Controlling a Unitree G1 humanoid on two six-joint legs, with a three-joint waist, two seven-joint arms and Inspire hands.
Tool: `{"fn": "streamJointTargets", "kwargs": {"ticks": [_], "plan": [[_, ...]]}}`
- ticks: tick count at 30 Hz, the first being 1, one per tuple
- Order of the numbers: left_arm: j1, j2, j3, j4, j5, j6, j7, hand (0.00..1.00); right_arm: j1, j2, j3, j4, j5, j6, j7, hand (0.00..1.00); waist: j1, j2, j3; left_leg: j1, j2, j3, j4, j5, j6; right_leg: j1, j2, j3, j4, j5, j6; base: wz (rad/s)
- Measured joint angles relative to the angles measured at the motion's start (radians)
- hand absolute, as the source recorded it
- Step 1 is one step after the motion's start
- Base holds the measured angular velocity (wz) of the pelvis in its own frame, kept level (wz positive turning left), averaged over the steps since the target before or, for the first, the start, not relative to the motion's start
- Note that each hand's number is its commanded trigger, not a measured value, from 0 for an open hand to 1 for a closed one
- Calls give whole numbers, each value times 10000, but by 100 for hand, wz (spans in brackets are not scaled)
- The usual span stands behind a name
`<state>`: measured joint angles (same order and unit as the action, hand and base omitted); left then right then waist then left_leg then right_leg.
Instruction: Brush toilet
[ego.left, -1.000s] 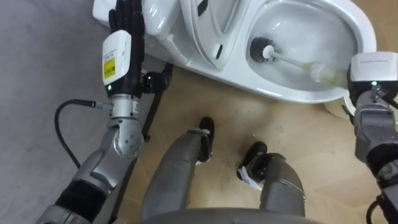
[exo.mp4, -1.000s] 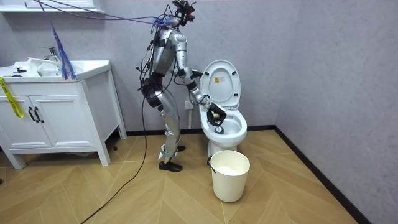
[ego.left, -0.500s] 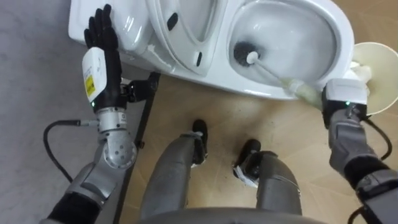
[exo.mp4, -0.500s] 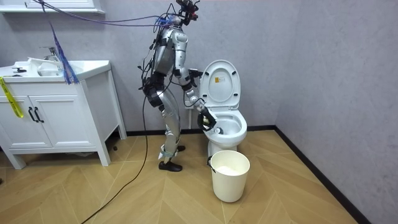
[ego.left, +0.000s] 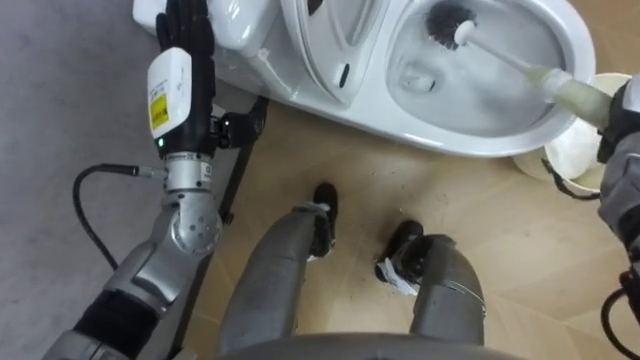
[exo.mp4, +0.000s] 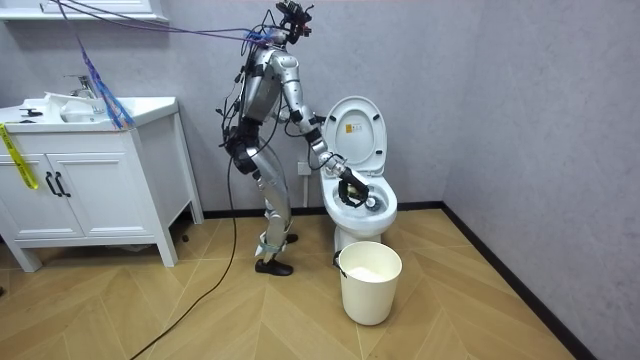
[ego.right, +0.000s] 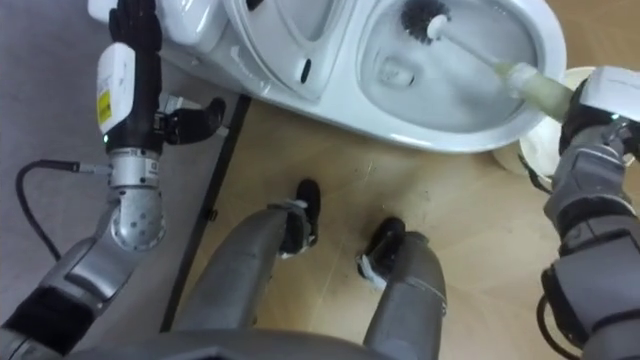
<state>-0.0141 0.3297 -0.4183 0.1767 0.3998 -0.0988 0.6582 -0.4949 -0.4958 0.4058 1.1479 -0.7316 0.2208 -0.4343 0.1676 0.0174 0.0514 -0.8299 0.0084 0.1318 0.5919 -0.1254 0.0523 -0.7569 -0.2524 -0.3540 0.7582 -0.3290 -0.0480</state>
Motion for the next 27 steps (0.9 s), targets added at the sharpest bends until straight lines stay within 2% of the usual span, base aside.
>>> {"fn": "streamJointTargets", "kwargs": {"ticks": [1, 3, 4, 5, 7, 11, 14, 16, 18, 19, 20, 22, 24, 27], "plan": [[-22, -12, -4, 0, 8, 44, -27, 0, 58, 122, 78, -79, -194, 48, 2, 100, 12, 43, 3, 15, 7, -39, -4, -2, -1, 55, 33, -46, -53, 12, 2, 0], [-121, -169, -72, 208, 61, 65, -39, 0, 183, 739, 194, -188, -703, 552, 123, 100, 229, 246, 0, 123, 168, -79, -133, 2, -16, 294, 375, -89, -544, 249, -3, -15], [-145, -240, -72, 256, 76, 62, -20, 0, 253, 836, 195, -234, -861, 695, 174, 100, 287, 311, 0, 162, 202, -64, -159, -3, -23, 349, 431, -88, -638, 292, -9, -20], [-133, -365, -62, 358, 70, 68, 11, 0, 377, 942, 199, -480, -1100, 906, 342, 100, 324, 476, -11, 203, 229, -72, -241, -13, -29, 427, 479, -122, -763, 341, 1, -17], [-74, -389, -55, 482, 40, 67, 111, 0, 489, 923, 207, -970, -1342, 1242, 733, 100, 329, 734, -23, 237, 320, -36, -342, 1, -45, 472, 609, -94, -989, 490, -37, -17], [-48, -412, 48, 598, -147, 50, 236, 0, 729, 907, 223, -1636, -1342, 1399, 1292, 100, 320, 776, -26, 316, 374, -2, -483, 57, -139, 475, 682, -53, -1039, 502, -111, -4], [-25, -383, 277, 594, -163, 46, 233, 0, 729, 873, 223, -1850, -1381, 1409, 1706, 100, 355, 781, -25, 279, 530, 21, -533, 89, -248, 470, 865, -72, -1210, 552, -220, -7], [-22, -381, 304, 597, -204, 46, 123, 0, 727, 610, 439, -1846, -1372, 1405, 2027, 100, 453, 779, -25, 300, 545, 39, -553, 73, -288, 454, 872, -37, -1176, 524, -263, -2], [-32, -344, 287, 427, -266, 35, -82, 0, 618, -64, 873, -1641, -1385, 1318, 2204, 100, 673, 781, -26, 188, 537, 25, -478, 90, -315, 331, 859, -29, -1128, 510, -284, 2], [-30, -341, 266, 385, -263, 30, -93, 0, 553, -201, 935, -1509, -1413, 1202, 2206, 100, 705, 770, -19, 134, 528, 24, -417, 90, -315, 287, 832, -32, -1061, 486, -292, 9], [-45, -343, 203, 366, -193, 24, -96, 0, 390, -468, 1049, -1172, -1436, 961, 2200, 100, 758, 650, 51, 45, 483, 7, -296, 90, -313, 197, 754, -24, -902, 426, -285, 11], [-102, -318, 117, 279, -130, 48, -131, 0, 261, -913, 1042, -894, -1470, 600, 2168, 100, 791, 541, 57, -88, 460, -1, -154, 92, -312, 31, 607, -2, -669, 308, -271, 13], [-148, -312, 83, 84, -136, 58, -194, 0, 197, -1507, 1036, -743, -1916, 144, 1831, 100, 822, 421, 66, -284, 300, -57, -43, 95, -310, -191, 441, -21, -404, 198, -247, 15], [-153, -284, 42, 25, -137, 84, -230, 0, 155, -1721, 1040, -515, -2222, -20, 1464, 100, 820, 167, 62, -302, 156, -87, -23, 103, -296, -283, 315, 27, -225, 133, -219, 7]]}}
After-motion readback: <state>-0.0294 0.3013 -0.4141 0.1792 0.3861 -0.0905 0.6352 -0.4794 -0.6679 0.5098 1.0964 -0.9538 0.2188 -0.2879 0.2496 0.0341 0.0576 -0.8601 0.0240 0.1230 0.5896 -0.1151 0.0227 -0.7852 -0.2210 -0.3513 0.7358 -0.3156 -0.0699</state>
